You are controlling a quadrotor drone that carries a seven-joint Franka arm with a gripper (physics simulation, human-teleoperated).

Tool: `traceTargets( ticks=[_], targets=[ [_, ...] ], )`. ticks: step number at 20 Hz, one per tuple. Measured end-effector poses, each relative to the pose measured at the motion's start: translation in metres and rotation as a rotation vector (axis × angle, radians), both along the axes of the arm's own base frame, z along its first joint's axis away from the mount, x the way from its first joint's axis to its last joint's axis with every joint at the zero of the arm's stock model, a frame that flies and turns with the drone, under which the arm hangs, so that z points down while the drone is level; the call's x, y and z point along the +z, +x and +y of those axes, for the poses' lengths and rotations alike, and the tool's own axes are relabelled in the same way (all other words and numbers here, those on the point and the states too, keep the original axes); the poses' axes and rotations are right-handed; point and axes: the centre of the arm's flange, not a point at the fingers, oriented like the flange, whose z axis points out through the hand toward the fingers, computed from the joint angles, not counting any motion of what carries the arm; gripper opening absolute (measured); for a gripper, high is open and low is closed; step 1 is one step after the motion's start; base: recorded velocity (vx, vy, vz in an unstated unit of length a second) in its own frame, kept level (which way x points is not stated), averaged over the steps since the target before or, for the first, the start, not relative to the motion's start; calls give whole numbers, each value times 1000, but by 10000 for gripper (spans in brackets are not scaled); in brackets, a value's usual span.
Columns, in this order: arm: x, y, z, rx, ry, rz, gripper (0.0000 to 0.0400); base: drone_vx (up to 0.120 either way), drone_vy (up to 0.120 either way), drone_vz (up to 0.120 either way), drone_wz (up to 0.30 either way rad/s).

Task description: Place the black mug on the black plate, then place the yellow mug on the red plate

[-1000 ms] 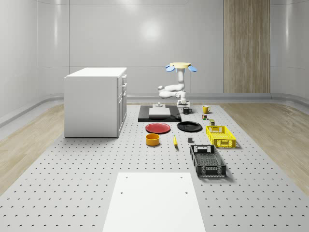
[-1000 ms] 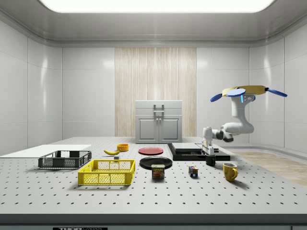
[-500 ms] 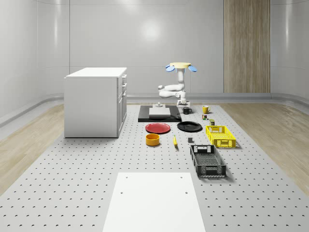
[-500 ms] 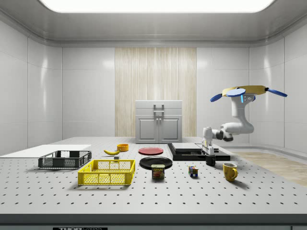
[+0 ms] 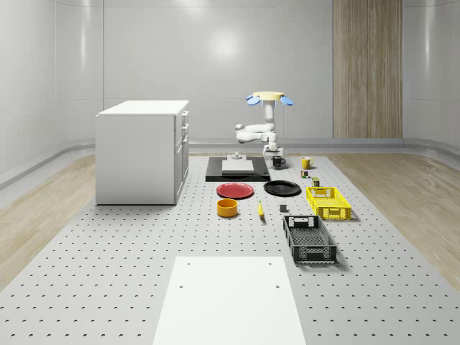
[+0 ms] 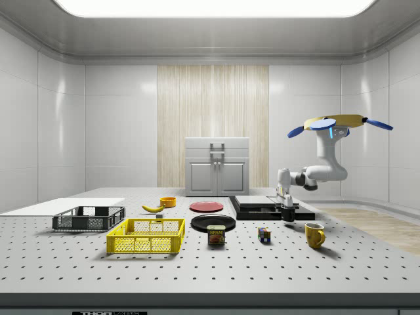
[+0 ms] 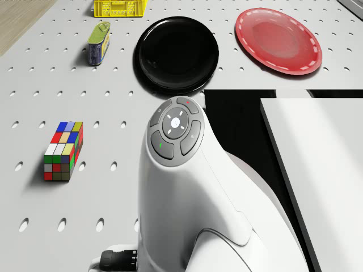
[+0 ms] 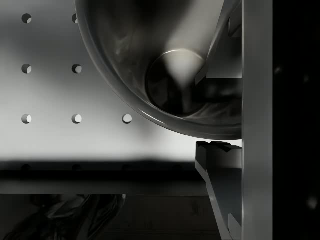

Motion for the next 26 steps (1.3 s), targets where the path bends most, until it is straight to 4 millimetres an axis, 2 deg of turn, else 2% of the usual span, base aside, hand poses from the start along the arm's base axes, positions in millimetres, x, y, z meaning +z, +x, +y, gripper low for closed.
traceTargets(
  ticks=[3, 8, 12, 17, 26],
  targets=[
    [-7, 0, 0, 0, 0, 0, 110, 0, 0, 120, 0],
    [-12, 0, 0, 0, 0, 0, 110, 120, 0, 112, 0],
    [-14, 0, 0, 0, 0, 0, 110, 120, 0, 0, 0],
    [-15, 0, 0, 0, 0, 0, 110, 120, -96, 0, 0],
    [-15, 0, 0, 0, 0, 0, 110, 120, 0, 0, 0]
  ],
)
